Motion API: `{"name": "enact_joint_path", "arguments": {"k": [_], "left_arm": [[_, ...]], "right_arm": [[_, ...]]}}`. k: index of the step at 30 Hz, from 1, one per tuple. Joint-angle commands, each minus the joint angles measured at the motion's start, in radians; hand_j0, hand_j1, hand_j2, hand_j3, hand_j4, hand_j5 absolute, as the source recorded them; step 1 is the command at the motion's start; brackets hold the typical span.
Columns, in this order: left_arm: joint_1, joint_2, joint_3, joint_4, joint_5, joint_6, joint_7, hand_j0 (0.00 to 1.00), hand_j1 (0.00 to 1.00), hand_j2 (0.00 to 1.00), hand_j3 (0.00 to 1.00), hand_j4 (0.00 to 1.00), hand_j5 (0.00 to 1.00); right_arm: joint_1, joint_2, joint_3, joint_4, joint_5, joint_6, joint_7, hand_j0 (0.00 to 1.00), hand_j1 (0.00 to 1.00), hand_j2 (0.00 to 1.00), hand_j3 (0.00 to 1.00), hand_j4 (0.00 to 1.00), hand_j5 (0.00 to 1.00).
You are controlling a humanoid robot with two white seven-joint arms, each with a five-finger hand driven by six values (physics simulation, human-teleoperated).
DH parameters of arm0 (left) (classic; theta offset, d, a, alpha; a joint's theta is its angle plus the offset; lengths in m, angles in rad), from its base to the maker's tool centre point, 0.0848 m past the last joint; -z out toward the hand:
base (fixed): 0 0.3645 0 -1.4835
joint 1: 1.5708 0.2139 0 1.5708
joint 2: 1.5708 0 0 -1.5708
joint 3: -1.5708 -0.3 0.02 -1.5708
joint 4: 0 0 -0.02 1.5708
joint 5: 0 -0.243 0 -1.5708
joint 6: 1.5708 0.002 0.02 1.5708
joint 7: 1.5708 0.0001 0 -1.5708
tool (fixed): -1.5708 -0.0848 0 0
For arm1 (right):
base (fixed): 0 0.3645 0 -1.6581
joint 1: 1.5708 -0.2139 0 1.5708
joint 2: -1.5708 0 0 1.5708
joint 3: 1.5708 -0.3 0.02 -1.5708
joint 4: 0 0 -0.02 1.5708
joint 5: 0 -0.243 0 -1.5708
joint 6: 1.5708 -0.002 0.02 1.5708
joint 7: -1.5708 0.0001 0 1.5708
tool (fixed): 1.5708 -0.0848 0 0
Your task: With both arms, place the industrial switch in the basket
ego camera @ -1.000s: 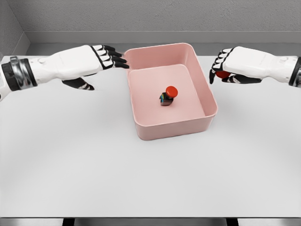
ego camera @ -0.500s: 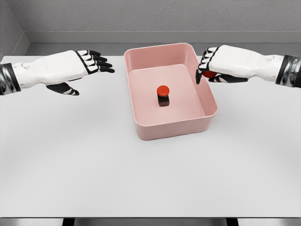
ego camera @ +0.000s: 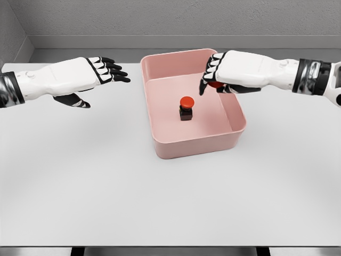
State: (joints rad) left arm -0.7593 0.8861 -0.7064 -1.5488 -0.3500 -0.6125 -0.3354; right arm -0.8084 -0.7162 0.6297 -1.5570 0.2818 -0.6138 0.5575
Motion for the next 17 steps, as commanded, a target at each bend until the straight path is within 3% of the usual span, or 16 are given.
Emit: {"name": "enact_joint_path", "arguments": {"k": [1,2,9,14,17], "left_arm": [[0.000,0.001,0.001,0.001,0.005,0.002,0.001,1.00,1.00,1.00,1.00,1.00,1.00],[0.000,-0.001,0.001,0.001,0.005,0.002,0.001,1.00,1.00,1.00,1.00,1.00,1.00],[0.000,-0.006,0.001,0.007,0.003,0.002,-0.001,1.00,1.00,1.00,1.00,1.00,1.00],[-0.002,-0.006,0.001,0.007,0.003,0.002,0.001,1.00,1.00,1.00,1.00,1.00,1.00],[0.000,-0.009,0.001,0.007,0.003,0.002,0.001,1.00,1.00,1.00,1.00,1.00,1.00]], "right_arm": [[-0.005,0.003,-0.001,0.000,-0.006,0.003,-0.007,0.96,0.96,0.96,0.96,0.96,0.96],[-0.011,0.015,0.001,0.000,-0.006,0.003,-0.007,1.00,1.00,1.00,1.00,1.00,1.00],[-0.025,0.001,-0.011,0.000,-0.006,0.003,-0.001,1.00,1.00,1.00,1.00,1.00,1.00],[0.005,-0.106,-0.061,0.008,-0.006,0.003,-0.005,1.00,1.00,1.00,1.00,1.00,1.00],[0.078,-0.141,-0.143,0.032,-0.009,0.003,-0.007,1.00,1.00,1.00,1.00,1.00,1.00]]}}
